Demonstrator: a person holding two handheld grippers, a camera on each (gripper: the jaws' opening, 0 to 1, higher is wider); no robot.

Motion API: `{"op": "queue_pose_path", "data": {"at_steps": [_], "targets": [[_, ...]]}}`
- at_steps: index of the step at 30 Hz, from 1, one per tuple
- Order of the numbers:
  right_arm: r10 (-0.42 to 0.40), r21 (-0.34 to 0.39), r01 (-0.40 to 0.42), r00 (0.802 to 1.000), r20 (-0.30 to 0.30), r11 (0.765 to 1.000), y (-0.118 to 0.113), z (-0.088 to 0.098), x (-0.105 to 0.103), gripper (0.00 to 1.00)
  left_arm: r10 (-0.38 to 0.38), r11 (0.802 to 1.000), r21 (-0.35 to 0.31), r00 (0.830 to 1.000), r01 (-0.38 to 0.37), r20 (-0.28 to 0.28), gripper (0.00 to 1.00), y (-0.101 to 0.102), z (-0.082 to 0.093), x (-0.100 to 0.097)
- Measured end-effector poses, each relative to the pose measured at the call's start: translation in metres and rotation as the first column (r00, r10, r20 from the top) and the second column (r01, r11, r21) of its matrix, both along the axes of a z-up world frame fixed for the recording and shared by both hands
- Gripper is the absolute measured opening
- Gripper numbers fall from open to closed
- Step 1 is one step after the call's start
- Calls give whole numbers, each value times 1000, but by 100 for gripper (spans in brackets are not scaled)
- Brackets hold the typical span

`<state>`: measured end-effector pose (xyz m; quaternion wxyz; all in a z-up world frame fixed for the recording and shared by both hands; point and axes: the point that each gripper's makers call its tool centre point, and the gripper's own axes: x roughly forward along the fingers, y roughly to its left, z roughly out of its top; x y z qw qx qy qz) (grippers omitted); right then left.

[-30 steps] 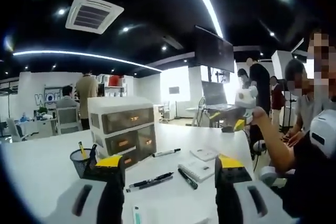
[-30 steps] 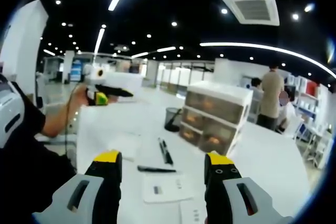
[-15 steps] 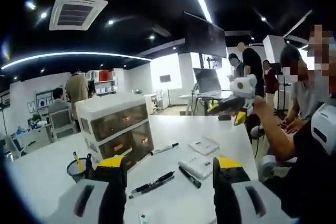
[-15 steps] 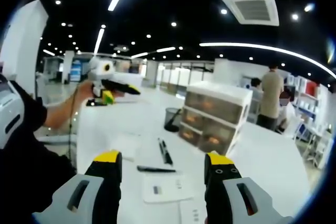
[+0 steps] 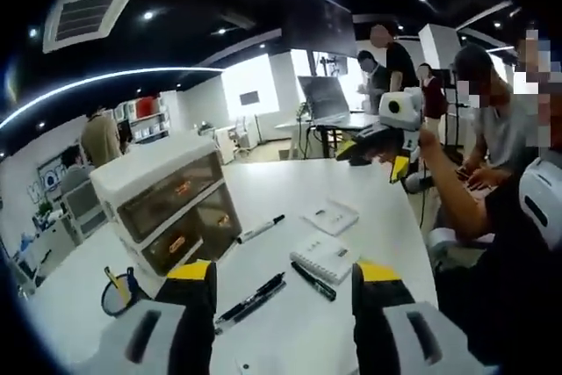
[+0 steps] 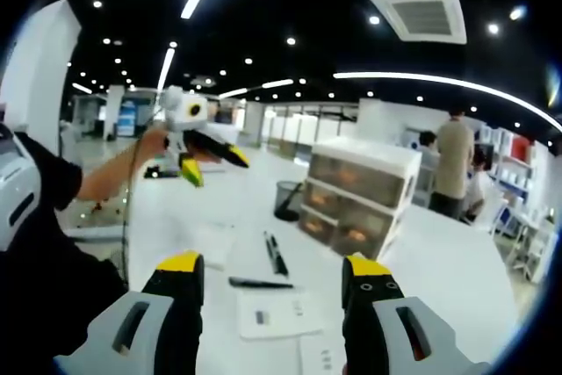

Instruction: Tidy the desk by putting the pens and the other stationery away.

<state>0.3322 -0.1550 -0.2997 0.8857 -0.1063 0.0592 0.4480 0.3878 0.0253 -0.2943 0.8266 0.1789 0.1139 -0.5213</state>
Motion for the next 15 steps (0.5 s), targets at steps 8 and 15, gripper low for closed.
{"op": "queue_pose_path", "data": {"at_steps": [8,15], "targets": [[-2,3,2,1000,1,1000,-2,0,0,60,4,997,71,1000,-2,-27,60,-4,-8,18],[-4,5,4,1000,2,1000,-3,0,0,60,15,991,137,999,-10,-40,59,-5,-16,31]]}}
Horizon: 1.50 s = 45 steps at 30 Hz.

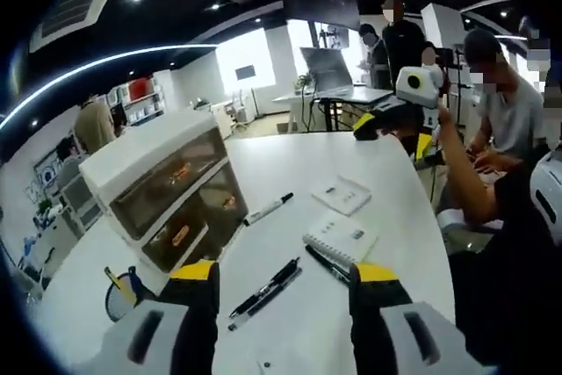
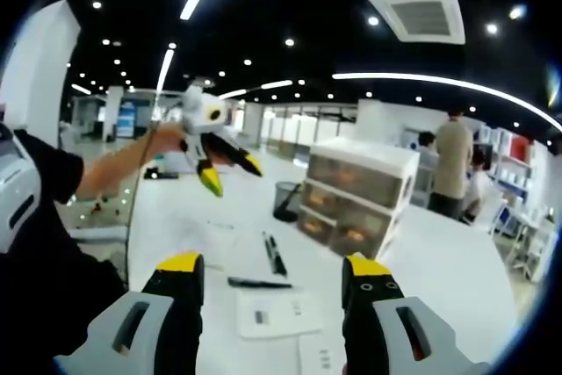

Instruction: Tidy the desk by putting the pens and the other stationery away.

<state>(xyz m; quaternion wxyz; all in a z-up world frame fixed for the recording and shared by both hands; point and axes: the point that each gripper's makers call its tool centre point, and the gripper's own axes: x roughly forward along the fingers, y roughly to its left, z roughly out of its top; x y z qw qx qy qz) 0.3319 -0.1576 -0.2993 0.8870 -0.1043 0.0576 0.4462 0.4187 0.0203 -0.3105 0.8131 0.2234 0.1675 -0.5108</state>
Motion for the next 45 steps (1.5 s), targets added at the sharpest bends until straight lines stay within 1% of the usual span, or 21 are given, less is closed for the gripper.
{"op": "queue_pose_path", "data": {"at_steps": [5,10,13,15,18,22,25,29,31,33,35,38,39,41,43,45], "targets": [[0,1,0,1000,1,1000,-1,1,0,60,3,999,44,1000,-3,-4,59,-2,-6,10],[-1,2,1,1000,1,1000,-2,1,1,60,0,996,85,1000,1,-17,58,-5,-14,12],[-2,2,2,1000,1,1000,-2,0,1,60,2,994,112,1000,1,-23,57,-7,-22,21],[-3,3,3,1000,0,1000,-2,0,1,60,-1,991,134,1000,5,-26,56,-9,-28,18],[-3,4,3,1000,1,1000,-3,1,1,60,-5,987,159,1000,9,-25,55,-10,-33,25],[-2,4,2,1000,1,1000,-3,1,1,60,-9,980,197,1000,14,-25,53,-17,-45,21],[-3,5,3,1000,1,1000,-3,1,1,60,-13,969,246,1000,16,-14,51,-18,-52,26],[-2,6,2,1000,2,1000,-3,1,1,60,-33,958,284,999,34,-5,50,-20,-59,30],[-3,7,3,1000,3,1000,-4,1,1,60,-58,947,315,998,55,1,49,-22,-63,33],[-5,8,5,1000,3,1000,-5,2,1,60,-79,936,346,997,70,12,46,-20,-62,41],[-6,9,6,1000,3,1000,-6,2,1,60,-100,925,370,995,88,14,46,-21,-66,44],[-6,12,6,1000,3,1000,-6,2,1,60,-116,915,390,993,101,15,45,-24,-71,49],[-5,12,5,1000,3,1000,-6,2,1,60,-123,909,403,992,106,17,44,-24,-73,52],[-5,12,5,1000,3,1000,-6,2,1,60,-131,903,415,991,114,14,44,-26,-77,54],[-4,11,4,1000,4,1000,-6,2,1,60,-152,890,436,988,134,7,44,-28,-83,55],[-5,12,5,1000,3,1000,-6,2,1,60,-158,885,445,987,140,3,43,-29,-87,56]]}}
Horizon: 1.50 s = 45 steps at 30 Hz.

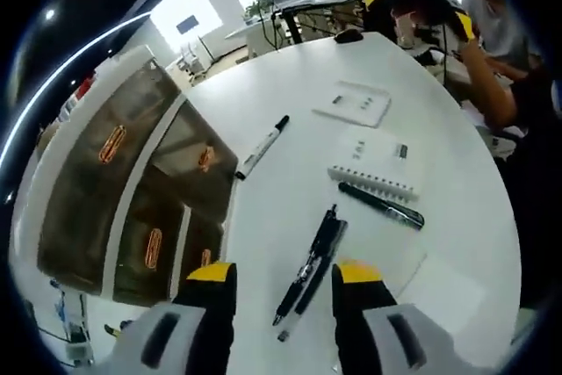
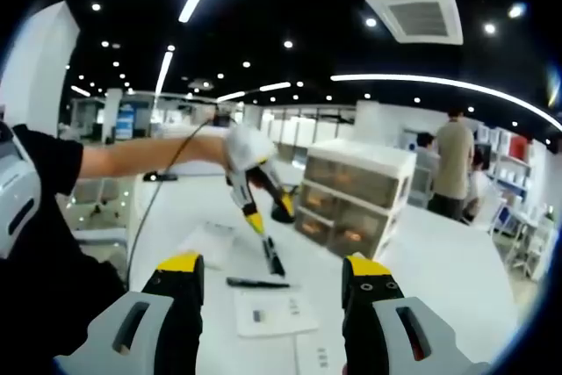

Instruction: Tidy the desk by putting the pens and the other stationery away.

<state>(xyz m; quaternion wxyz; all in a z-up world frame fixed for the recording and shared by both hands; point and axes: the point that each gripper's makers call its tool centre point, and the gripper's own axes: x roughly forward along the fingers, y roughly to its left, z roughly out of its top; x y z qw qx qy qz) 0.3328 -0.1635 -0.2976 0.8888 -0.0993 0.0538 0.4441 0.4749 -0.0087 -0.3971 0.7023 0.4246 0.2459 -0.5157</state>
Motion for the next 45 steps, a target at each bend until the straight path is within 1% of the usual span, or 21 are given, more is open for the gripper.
{"op": "queue_pose_path", "data": {"at_steps": [7,9,14,20,26,30,33,36,40,42,45], "targets": [[-1,3,1,1000,-3,1000,-1,-1,1,60,-8,999,44,1000,8,2,38,0,-12,11],[-1,3,1,1000,-2,1000,-1,-1,1,60,-10,998,68,1000,10,1,38,1,-17,13],[0,2,0,1000,-2,1000,-1,-1,1,60,-25,996,88,1000,25,-5,37,-3,-27,15],[3,-1,-3,1000,-1,1000,0,-1,1,60,-42,992,115,999,42,-7,35,-6,-35,16],[4,-1,-4,1000,0,1000,0,-1,1,60,-50,987,151,999,50,-4,31,-7,-43,19],[4,0,-4,1000,1,1000,0,0,0,60,-61,984,166,998,63,-15,31,-9,-49,17],[2,1,-2,1000,0,1000,-1,0,0,60,-74,980,184,997,75,-13,29,-9,-53,16],[2,2,-2,1000,1,1000,-1,0,0,60,-86,975,204,996,89,-25,29,-9,-58,14],[3,1,-3,1000,2,1000,0,0,0,60,-95,974,202,994,102,-47,23,-10,-60,10],[2,2,-2,1000,1,1000,0,0,0,60,-100,972,208,993,112,-67,20,-10,-61,6],[3,1,-3,1000,2,1000,0,0,0,60,-104,968,219,992,119,-76,16,-11,-62,4]]}}
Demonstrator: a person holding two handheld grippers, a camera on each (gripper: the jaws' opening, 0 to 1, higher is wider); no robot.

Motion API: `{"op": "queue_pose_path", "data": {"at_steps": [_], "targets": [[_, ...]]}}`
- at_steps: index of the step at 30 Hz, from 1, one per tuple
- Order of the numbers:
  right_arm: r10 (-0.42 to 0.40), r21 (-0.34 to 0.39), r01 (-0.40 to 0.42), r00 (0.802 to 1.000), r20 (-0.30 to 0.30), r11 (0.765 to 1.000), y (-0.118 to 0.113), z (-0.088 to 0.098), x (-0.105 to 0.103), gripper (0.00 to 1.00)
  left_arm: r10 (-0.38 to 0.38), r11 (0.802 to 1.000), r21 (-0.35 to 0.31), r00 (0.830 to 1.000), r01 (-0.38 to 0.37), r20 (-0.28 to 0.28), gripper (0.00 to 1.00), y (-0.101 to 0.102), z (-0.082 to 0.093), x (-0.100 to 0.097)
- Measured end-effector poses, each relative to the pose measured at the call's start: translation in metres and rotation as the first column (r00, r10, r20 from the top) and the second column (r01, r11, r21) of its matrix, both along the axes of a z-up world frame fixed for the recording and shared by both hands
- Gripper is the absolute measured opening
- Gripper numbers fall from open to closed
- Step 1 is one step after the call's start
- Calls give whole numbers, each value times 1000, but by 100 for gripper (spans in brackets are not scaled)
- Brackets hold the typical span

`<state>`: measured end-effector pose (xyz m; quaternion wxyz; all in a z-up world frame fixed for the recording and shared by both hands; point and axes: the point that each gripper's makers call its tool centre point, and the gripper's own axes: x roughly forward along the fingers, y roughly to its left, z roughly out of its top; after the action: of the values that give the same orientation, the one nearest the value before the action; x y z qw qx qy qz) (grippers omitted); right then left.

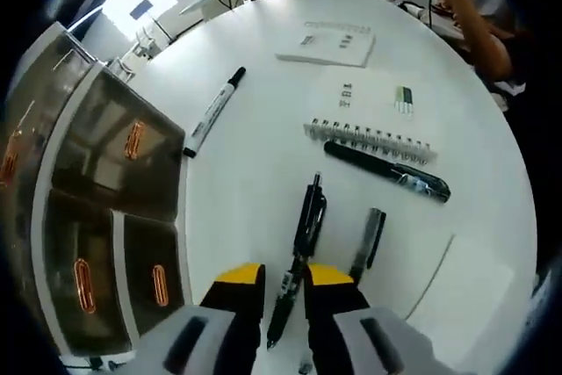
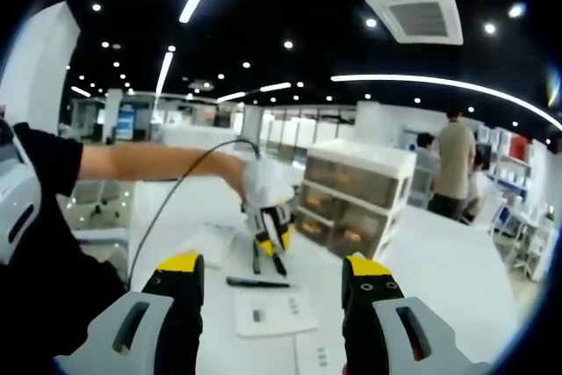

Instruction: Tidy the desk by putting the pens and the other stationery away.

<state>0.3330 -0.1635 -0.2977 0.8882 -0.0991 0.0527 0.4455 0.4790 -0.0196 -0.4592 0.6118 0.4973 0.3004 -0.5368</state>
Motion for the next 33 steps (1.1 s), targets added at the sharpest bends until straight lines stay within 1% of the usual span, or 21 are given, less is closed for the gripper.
{"op": "queue_pose_path", "data": {"at_steps": [5,10,18,21,24,27,31,33], "targets": [[2,-1,-2,1000,1,1000,1,0,0,60,-42,998,41,999,43,-16,10,-1,-3,-8],[4,-3,-4,1000,1,1000,2,0,-1,60,-63,997,54,998,63,-7,9,-1,-2,-9],[4,-3,-4,1000,0,1000,1,-1,0,60,-38,999,32,999,38,-14,8,-1,-2,-7],[3,-3,-3,1000,-2,1000,1,-1,0,60,-27,999,27,1000,27,-4,8,-3,-1,-7],[4,-4,-4,1000,-2,1000,2,-1,0,60,-10,1000,8,1000,10,14,8,-7,5,-5],[6,-4,-6,1000,0,1000,2,-1,-1,60,-9,1000,-12,1000,9,19,8,-9,13,-5],[4,-3,-4,1000,-1,1000,2,-1,-1,60,-2,1000,-26,999,2,36,8,-9,23,-5],[5,-4,-5,1000,0,1000,2,-1,-1,60,26,998,-66,998,-23,48,8,-9,33,-3]]}}
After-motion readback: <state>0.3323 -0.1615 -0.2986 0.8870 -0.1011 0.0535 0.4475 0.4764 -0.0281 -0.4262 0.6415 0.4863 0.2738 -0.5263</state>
